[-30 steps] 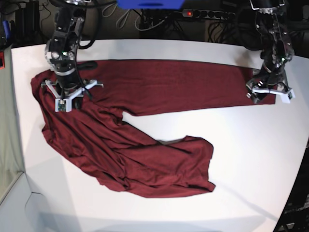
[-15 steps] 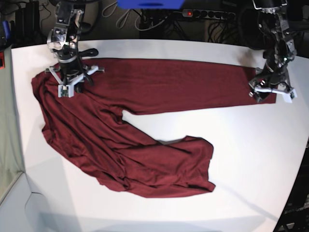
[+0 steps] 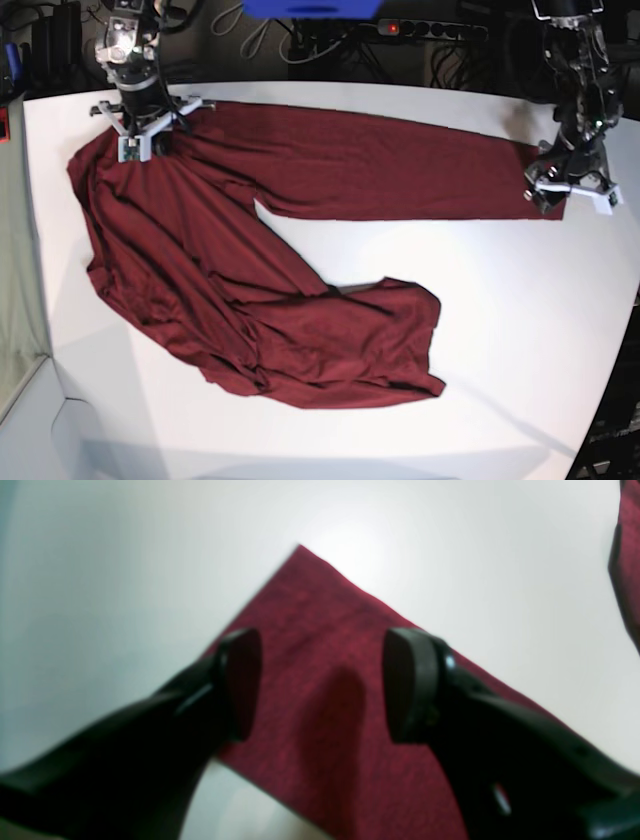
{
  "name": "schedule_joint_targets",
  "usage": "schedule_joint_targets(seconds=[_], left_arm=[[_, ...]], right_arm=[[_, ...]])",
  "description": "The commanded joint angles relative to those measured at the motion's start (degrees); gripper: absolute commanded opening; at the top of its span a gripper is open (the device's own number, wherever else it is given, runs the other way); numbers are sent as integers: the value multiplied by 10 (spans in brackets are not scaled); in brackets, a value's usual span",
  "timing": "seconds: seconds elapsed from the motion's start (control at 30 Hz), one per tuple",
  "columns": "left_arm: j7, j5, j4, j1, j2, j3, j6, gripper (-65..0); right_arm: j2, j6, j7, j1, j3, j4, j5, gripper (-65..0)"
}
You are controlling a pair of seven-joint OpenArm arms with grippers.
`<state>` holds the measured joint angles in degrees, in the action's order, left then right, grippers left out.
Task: Layout the t-shirt on the table in an organized manner, then fold the t-shirt properly
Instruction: 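Drag the shirt body with the right gripper toward the left gripper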
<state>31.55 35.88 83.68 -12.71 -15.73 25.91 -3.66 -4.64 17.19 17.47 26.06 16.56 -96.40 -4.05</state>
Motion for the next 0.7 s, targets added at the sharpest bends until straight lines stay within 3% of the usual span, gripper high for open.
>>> schedule_joint_targets(seconds=[0.0, 0.37, 0.57, 0.67], left_arm=[[-7, 5, 13, 3, -8, 14, 0, -280], [-7, 8, 83, 16, -1, 30, 0, -280], [-4, 2, 99, 77, 38, 23, 0, -280], [-6, 2, 65, 109, 43, -17, 0, -280]], right_arm=[[-1, 3, 16, 11, -7, -17, -4, -650], [-1, 3, 17, 33, -39, -122, -4, -650], [-1, 3, 20, -12, -39, -132, -3, -650], [-2, 3, 20, -37, -61, -127, -4, -650]])
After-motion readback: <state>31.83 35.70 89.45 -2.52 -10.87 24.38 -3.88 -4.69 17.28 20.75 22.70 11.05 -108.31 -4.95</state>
